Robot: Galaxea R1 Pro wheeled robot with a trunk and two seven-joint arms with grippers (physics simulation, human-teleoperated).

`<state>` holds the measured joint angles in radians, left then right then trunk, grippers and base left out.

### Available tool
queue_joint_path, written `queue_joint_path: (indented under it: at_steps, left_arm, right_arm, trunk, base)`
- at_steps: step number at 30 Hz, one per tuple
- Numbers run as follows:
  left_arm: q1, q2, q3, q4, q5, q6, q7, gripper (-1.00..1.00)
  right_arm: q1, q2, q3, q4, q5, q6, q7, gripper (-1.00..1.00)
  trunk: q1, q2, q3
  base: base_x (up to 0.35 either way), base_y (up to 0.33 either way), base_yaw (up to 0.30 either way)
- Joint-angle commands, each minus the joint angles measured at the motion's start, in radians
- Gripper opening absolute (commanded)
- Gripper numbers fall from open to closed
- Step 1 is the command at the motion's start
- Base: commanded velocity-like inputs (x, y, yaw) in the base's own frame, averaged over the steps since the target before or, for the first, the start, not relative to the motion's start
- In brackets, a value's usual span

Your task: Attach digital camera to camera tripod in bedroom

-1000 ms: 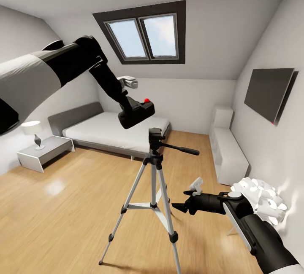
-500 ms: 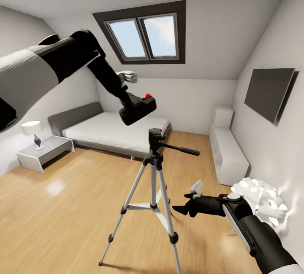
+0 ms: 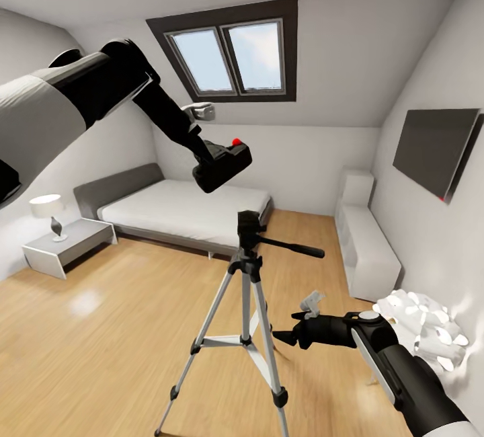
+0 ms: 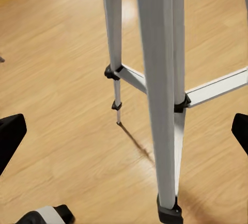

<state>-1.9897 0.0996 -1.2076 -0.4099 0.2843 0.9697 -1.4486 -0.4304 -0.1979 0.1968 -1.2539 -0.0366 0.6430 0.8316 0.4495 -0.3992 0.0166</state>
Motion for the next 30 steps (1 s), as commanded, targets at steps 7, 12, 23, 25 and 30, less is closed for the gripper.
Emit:
queue_joint_path:
  at_steps: [7, 12, 23, 25, 30]
  left_arm:
    - [0.001, 0.0, 0.003, -0.002, 0.0, 0.012, -0.003, -1.0]
    - [0.002, 0.001, 0.004, -0.003, -0.001, 0.013, -0.002, -1.0]
    - [0.002, 0.001, 0.006, -0.002, -0.002, 0.014, 0.0, -1.0]
    - [0.002, 0.001, 0.006, -0.002, -0.002, 0.014, 0.0, -1.0]
    - [0.002, 0.003, 0.005, -0.001, -0.002, 0.014, 0.0, -1.0]
  right_arm:
    - [-0.001, 0.032, 0.001, 0.002, -0.003, 0.009, -0.001, 1.0]
    - [-0.001, 0.04, 0.001, 0.002, -0.004, 0.011, -0.014, 1.0]
    - [-0.001, 0.047, 0.001, 0.002, -0.005, 0.012, -0.027, 1.0]
    - [-0.001, 0.048, 0.002, 0.003, -0.005, 0.012, -0.029, 1.0]
    - [-0.001, 0.059, 0.002, 0.016, -0.005, 0.012, -0.034, 1.0]
  trunk:
    - [0.0, -0.001, 0.0]
    - [0.0, -0.001, 0.0]
    - [0.0, -0.001, 0.0]
    - [0.0, -0.001, 0.0]
    - [0.0, -0.001, 0.0]
  base:
    - [0.018, 0.001, 0.0]
    - [0.005, 0.0, 0.0]
    - [0.001, 0.0, 0.0]
    - [0.0, 0.0, 0.0]
    - [0.0, 0.0, 0.0]
